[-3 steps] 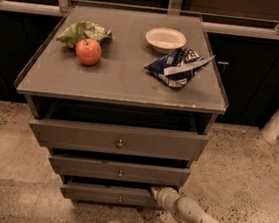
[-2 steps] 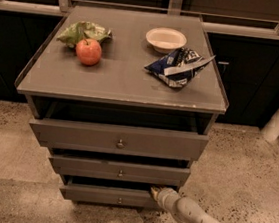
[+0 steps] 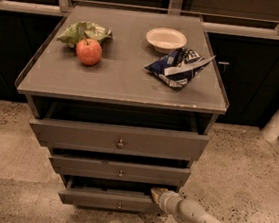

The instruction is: Open bottom drawer

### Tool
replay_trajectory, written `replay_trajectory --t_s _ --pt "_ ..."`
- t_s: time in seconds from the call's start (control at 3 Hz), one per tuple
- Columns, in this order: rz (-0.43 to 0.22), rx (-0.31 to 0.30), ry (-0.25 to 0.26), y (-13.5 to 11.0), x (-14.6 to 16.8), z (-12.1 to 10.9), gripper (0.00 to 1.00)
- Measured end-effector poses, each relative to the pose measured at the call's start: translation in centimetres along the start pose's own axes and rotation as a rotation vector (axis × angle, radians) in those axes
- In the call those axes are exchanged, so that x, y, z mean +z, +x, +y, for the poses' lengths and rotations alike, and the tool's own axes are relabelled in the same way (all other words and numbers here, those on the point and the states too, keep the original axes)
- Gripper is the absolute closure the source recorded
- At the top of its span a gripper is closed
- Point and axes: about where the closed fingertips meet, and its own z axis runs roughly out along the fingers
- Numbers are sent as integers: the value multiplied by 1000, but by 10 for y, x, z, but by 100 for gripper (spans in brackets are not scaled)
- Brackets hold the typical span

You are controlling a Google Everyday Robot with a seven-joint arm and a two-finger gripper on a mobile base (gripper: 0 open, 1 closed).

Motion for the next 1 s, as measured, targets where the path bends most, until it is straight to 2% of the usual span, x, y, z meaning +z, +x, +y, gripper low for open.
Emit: replay_trajectory --t_s 0.67,1.0 --pt "69 2 -53 17 3 7 100" --pt "69 2 -53 16 2 7 100"
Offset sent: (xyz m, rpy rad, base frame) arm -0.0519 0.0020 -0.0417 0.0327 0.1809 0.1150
